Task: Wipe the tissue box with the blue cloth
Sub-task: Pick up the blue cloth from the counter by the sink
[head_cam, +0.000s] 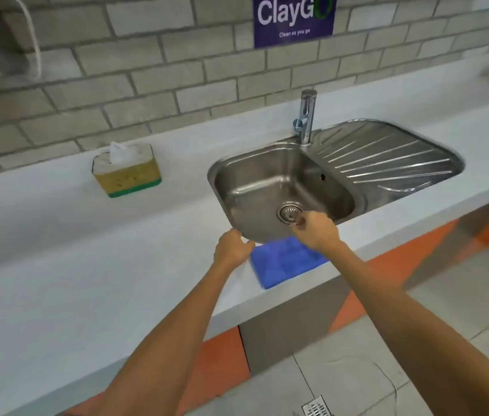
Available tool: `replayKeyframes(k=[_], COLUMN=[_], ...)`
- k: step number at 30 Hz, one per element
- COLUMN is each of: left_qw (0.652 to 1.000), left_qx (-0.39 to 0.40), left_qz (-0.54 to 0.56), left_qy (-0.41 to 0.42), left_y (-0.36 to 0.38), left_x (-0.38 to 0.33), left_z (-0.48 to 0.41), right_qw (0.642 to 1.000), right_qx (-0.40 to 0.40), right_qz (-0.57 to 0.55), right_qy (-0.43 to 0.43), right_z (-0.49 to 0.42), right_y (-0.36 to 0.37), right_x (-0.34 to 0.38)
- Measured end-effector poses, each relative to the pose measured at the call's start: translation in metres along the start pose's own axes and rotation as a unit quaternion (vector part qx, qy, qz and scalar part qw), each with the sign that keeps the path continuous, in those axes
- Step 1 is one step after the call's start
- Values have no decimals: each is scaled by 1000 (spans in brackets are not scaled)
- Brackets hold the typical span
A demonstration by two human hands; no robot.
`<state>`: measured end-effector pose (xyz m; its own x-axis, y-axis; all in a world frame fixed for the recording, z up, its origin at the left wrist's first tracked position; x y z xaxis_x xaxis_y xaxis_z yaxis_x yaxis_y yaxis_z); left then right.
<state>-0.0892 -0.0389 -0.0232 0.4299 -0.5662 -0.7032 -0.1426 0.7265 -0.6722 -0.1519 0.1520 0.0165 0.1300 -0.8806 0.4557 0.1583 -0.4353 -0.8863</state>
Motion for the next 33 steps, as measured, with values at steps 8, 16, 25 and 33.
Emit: replayKeyframes(k=[8, 16, 25, 33], left_qw=[990, 966, 961, 968], left_qx=[6, 20, 15, -51], left_qz=[50, 223, 273, 232], left_qy=[-135, -131, 50, 76], left_y=[41, 47, -25, -114], left_x=[30, 6, -85, -64], left_z=[6, 6, -2, -25], right_qw=[998, 996, 778, 547], right_qx=[27, 22, 157, 274], right_qz=[43, -30, -591, -783], right_qy=[33, 79, 144, 112], right_z=[3, -7, -15, -23], right_y=[21, 32, 80, 102], right_x=[-36, -45, 33, 142])
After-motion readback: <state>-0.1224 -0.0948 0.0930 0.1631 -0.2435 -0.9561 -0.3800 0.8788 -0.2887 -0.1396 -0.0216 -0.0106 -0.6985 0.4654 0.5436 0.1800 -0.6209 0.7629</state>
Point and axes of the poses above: each hand's wrist, its own z-axis away from the middle knuckle, its own y-axis out of the palm, x = y × z, the point moved 10 cm from there along -z, towards the middle knuckle, and after that the axes turned 5 degrees about z, right-handed, at the moved point
